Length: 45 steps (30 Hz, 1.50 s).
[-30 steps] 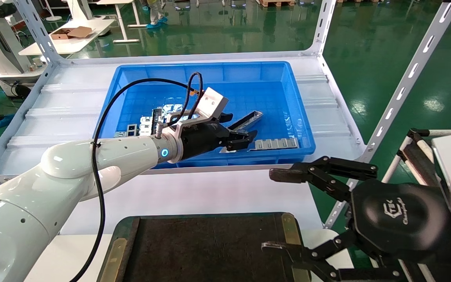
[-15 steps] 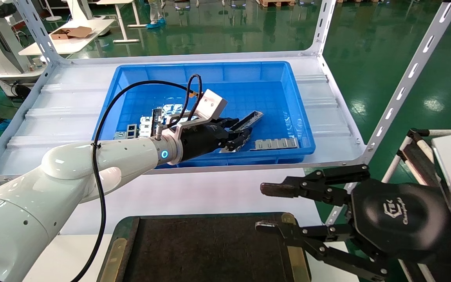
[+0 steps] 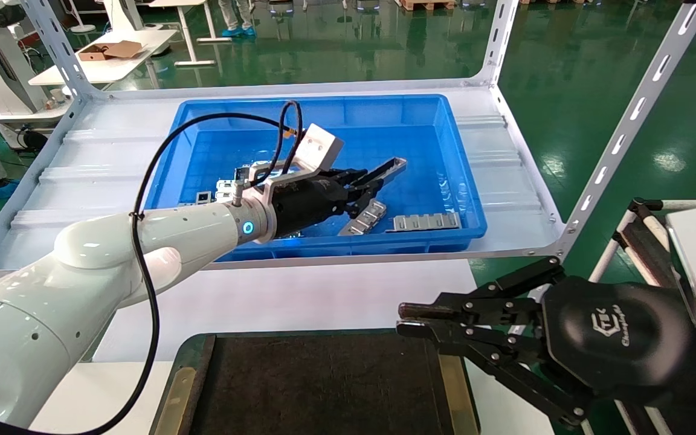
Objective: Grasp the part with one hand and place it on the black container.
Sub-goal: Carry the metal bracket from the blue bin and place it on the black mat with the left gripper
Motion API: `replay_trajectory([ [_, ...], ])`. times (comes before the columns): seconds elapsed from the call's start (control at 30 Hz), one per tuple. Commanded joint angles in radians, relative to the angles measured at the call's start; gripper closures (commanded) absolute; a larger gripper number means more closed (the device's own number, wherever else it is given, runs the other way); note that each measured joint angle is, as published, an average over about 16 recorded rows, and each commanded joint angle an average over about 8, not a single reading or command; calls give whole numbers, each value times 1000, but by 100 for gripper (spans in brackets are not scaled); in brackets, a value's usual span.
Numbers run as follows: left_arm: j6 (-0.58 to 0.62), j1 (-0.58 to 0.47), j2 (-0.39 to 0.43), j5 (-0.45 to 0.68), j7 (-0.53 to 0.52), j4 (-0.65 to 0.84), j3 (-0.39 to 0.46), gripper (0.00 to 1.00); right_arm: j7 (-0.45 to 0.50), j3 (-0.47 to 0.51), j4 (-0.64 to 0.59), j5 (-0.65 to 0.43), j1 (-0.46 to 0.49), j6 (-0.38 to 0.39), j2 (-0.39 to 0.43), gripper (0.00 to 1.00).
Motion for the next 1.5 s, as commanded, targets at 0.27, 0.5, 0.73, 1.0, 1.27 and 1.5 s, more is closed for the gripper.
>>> replay_trajectory([
  [0.27,42,-47,-7,-70,68,36,-19,100,0,0,0,0,0,0,0,100],
  [0.5,170,-62,-37,-126,126,51,-49,100,0,0,0,0,0,0,0,100],
  [0.73,427,-44,-103,-185,203,41,-86,100,0,-1,0,0,0,0,0,100],
  [1.0,588,2,-169,-221,220,-6,-102,100,0,-1,0,0,0,0,0,100],
  [1.27,665,104,-270,-255,185,-176,-107,100,0,-1,0,1,0,0,0,100],
  [1.5,609,262,-395,-283,138,-461,-104,100,-1,-1,0,1,0,0,0,100],
])
